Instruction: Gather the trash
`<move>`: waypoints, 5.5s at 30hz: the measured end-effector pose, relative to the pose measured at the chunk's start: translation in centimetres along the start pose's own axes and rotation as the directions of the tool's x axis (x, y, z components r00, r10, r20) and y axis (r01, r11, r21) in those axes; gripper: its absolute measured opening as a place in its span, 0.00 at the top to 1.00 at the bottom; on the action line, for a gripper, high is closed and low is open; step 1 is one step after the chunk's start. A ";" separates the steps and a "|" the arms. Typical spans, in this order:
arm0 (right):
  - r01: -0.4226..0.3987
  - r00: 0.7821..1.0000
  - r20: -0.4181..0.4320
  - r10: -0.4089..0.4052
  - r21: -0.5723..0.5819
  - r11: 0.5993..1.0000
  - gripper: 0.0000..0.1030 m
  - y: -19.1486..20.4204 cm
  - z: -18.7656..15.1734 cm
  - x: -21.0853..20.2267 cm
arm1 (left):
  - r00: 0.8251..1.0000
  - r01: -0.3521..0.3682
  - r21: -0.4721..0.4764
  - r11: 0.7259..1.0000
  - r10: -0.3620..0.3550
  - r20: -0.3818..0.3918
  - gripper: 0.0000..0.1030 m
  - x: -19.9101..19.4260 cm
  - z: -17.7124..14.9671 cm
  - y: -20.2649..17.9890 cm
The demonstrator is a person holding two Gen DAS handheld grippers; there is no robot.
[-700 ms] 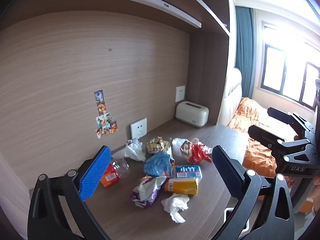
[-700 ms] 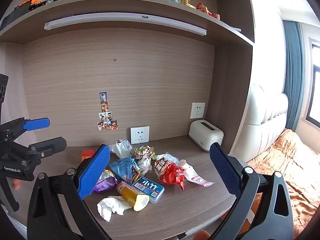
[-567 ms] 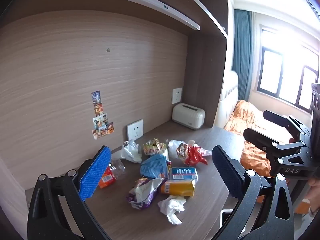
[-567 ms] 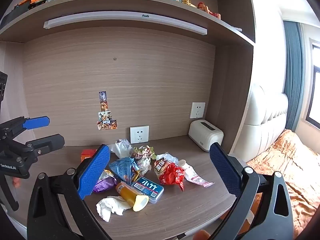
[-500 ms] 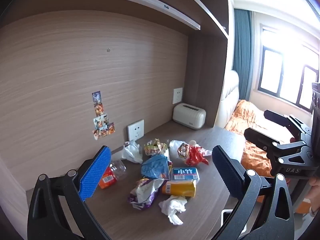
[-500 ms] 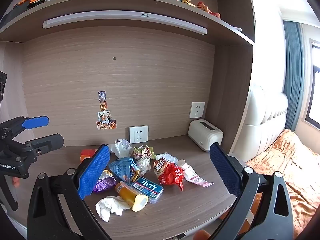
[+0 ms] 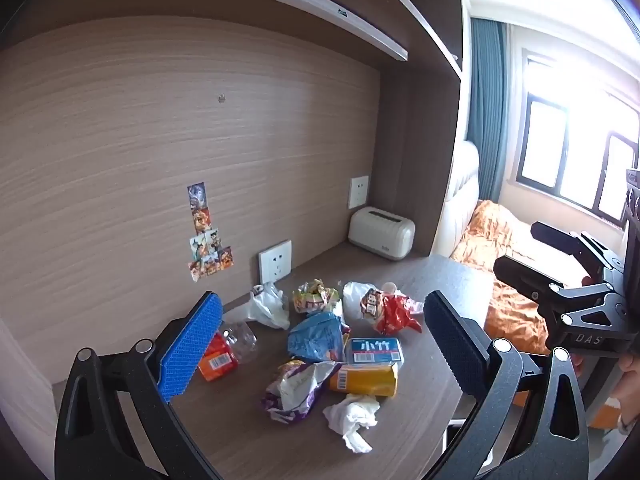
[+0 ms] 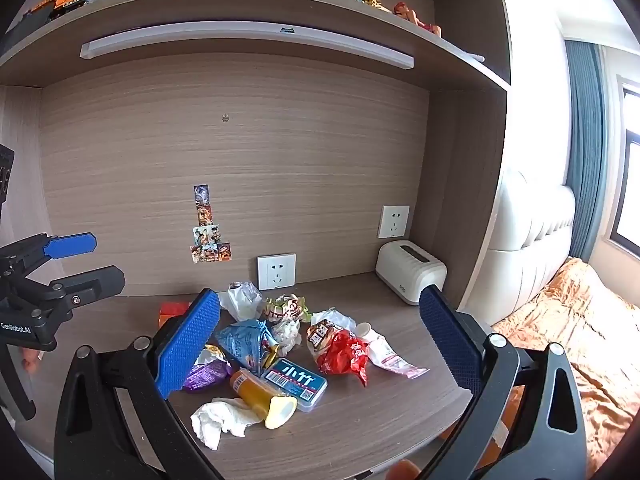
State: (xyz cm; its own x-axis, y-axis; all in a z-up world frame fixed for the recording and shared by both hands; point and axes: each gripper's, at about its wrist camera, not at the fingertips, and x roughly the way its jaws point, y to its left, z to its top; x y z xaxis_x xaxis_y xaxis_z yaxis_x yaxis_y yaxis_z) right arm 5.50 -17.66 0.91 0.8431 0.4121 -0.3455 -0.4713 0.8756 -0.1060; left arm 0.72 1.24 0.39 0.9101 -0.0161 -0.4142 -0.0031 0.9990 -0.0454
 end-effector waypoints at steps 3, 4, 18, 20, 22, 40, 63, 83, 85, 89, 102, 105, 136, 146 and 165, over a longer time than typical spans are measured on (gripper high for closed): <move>-0.001 1.000 -0.006 0.001 -0.006 1.000 0.04 0.1 0.2 0.2 | 1.000 -0.001 0.007 1.000 0.001 0.000 0.04 0.0 0.0 0.1; -0.002 1.000 -0.006 0.001 -0.006 1.000 0.04 0.2 0.2 0.2 | 1.000 -0.003 0.010 1.000 0.003 -0.001 0.04 0.0 0.0 0.1; -0.023 1.000 -0.014 0.023 -0.006 1.000 0.04 0.4 -0.2 0.5 | 1.000 -0.020 0.027 0.999 0.021 -0.012 0.04 0.1 0.0 -0.1; -0.024 1.000 -0.016 0.024 -0.006 1.000 0.04 0.4 -0.3 0.5 | 1.000 -0.024 0.025 0.999 0.024 -0.019 0.04 0.2 -0.1 0.0; -0.025 1.000 -0.016 0.025 -0.007 1.000 0.04 0.5 -0.3 0.5 | 0.999 -0.025 0.020 0.999 0.025 -0.022 0.04 0.2 -0.1 0.1; -0.026 0.999 -0.033 0.026 -0.006 1.000 0.04 0.8 -0.7 0.6 | 0.999 -0.020 0.024 1.000 0.021 -0.036 0.04 0.8 -0.6 0.5; -0.184 0.934 -0.306 0.185 0.031 0.982 0.04 6.2 -9.8 7.3 | 0.966 0.037 0.118 0.992 -0.005 -0.257 0.04 10.0 -7.3 3.7; -0.195 0.878 -0.455 0.148 -0.060 0.979 0.73 10.9 -17.3 13.0 | 0.899 0.219 0.175 0.960 -0.129 -0.419 0.48 18.0 -12.1 4.1; -0.207 0.884 -0.439 0.161 -0.059 0.977 0.73 10.5 -16.7 12.1 | 0.902 0.192 0.153 0.969 -0.113 -0.416 0.48 16.9 -11.7 4.7; -0.242 0.895 -0.395 0.208 -0.039 0.969 0.73 9.7 -14.6 9.6 | 0.917 0.144 0.104 0.984 -0.093 -0.388 0.48 13.7 -10.4 5.4; -0.091 0.940 -0.315 0.133 0.145 0.985 0.73 -3.0 -12.4 1.4 | 0.917 0.301 0.196 0.933 -0.227 -0.326 0.48 10.7 -6.2 -6.4; 0.029 0.938 -0.343 0.037 0.185 0.982 0.73 -7.6 -14.1 -1.0 | 0.881 0.402 0.210 0.891 -0.315 -0.352 0.48 11.8 -6.7 -11.2; 0.375 0.726 -0.686 0.058 0.465 0.802 0.41 -33.9 -53.3 3.7 | 0.430 0.827 0.140 0.544 -0.454 -0.780 0.11 34.6 -40.5 -43.2; 0.405 0.700 -0.712 0.051 0.455 0.793 0.05 -34.7 -57.7 4.2 | 0.401 0.819 0.103 0.565 -0.433 -0.807 0.05 36.4 -45.6 -43.5; 0.380 0.790 -0.612 -0.032 0.448 0.810 0.05 -33.5 -42.8 -2.6 | 0.540 0.750 0.130 0.648 -0.488 -0.686 0.05 29.0 -31.5 -41.1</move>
State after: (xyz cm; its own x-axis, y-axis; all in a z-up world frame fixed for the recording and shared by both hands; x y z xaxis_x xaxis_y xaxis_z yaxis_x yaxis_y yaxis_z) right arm 8.07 -58.84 -34.53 0.5231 0.1432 -0.8402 0.0543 0.9782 0.2006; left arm 14.16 -41.66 -38.43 0.2088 -0.5251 -0.8251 0.7351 0.6407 -0.2217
